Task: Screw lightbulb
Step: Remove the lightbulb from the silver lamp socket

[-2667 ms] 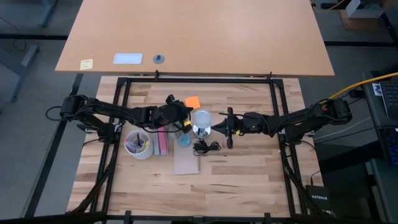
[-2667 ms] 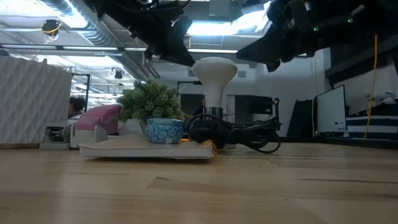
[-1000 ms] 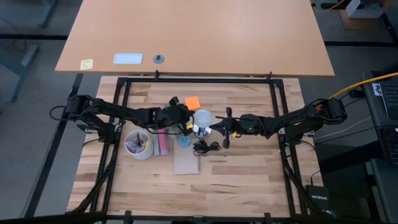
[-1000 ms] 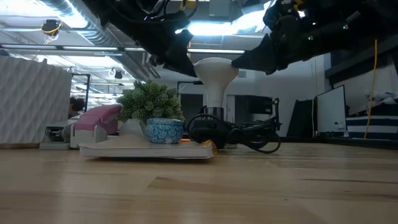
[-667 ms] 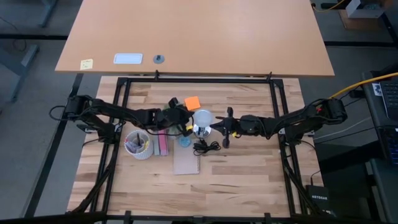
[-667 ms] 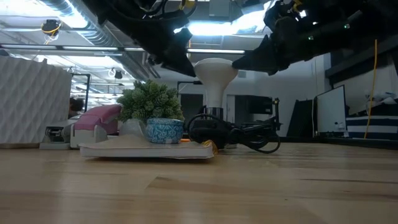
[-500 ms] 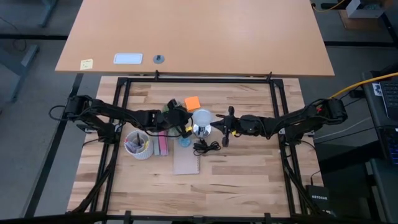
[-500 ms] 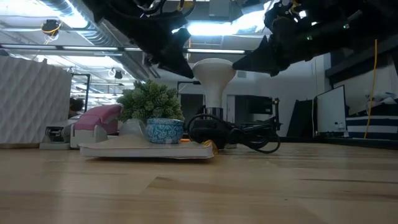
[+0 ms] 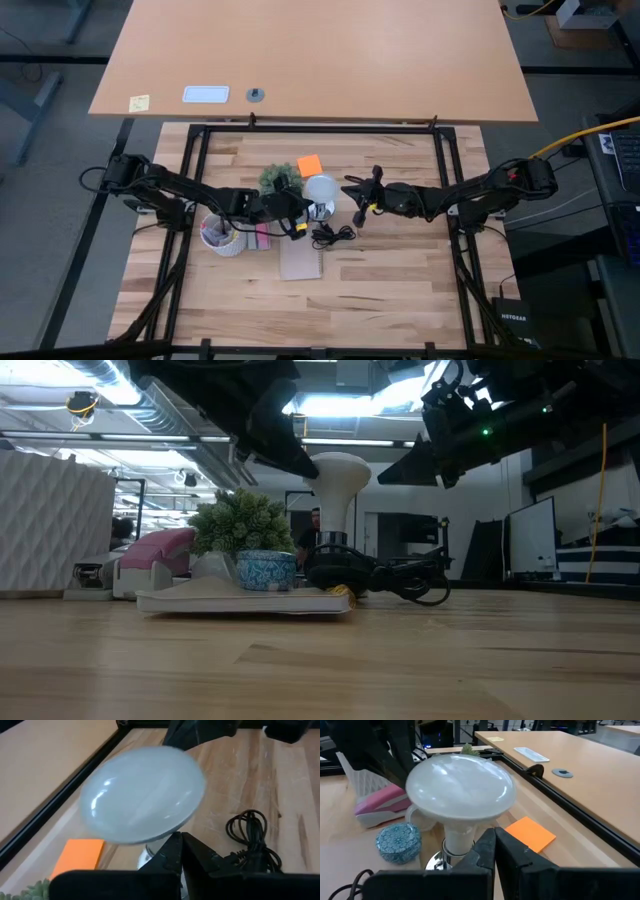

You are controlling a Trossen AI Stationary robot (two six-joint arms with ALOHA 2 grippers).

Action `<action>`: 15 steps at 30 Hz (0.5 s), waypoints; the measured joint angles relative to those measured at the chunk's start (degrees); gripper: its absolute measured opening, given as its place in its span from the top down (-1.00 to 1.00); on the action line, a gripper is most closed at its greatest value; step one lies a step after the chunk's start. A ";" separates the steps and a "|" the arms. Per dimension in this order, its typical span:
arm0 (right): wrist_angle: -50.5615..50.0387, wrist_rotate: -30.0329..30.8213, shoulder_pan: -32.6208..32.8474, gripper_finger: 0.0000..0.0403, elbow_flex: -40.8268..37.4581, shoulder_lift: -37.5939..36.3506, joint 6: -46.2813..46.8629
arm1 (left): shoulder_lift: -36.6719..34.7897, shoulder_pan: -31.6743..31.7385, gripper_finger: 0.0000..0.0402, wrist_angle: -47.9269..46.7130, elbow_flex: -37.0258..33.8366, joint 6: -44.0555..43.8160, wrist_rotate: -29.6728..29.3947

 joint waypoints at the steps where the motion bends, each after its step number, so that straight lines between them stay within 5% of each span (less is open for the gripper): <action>1: 0.03 -0.02 0.00 0.94 0.00 0.00 0.00 | 0.00 0.01 1.00 -0.06 0.00 0.00 -0.03; 15: 0.59 -0.33 0.07 0.94 0.00 -0.01 -0.35 | -1.22 -0.89 1.00 -5.32 0.00 -2.90 -1.59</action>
